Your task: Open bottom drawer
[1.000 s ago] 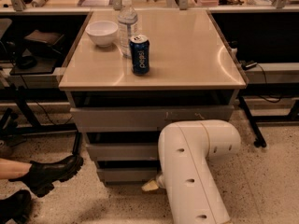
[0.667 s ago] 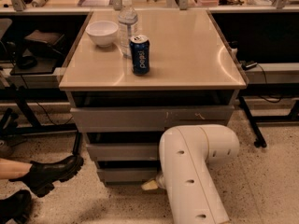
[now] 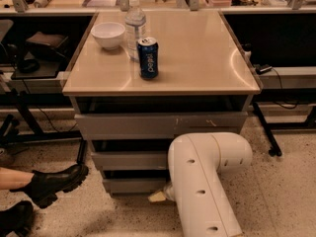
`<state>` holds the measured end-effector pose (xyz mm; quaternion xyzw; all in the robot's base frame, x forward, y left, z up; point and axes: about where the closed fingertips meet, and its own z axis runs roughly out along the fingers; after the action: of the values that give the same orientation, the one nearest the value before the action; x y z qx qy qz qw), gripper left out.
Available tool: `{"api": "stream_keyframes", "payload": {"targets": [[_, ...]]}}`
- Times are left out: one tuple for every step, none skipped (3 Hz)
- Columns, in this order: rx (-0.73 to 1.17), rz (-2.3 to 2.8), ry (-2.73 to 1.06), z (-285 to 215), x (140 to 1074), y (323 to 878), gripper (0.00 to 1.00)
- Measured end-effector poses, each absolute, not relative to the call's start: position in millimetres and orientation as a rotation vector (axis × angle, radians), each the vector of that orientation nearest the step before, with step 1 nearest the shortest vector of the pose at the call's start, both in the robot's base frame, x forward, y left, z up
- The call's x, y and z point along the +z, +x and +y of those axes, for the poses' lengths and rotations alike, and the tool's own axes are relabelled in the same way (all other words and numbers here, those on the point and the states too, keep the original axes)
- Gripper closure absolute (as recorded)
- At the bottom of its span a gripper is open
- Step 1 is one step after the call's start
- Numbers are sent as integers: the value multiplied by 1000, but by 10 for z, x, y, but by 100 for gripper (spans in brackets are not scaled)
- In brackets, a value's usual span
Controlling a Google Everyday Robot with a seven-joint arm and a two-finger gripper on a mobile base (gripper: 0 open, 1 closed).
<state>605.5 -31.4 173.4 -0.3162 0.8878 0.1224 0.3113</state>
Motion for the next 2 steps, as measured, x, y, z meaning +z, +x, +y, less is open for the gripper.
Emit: {"api": "stream_keyframes", "payload": {"targets": [[323,2343,-835,-314,1734,6055,19],[323,2343,-835,-313,1734,6055,42]]}}
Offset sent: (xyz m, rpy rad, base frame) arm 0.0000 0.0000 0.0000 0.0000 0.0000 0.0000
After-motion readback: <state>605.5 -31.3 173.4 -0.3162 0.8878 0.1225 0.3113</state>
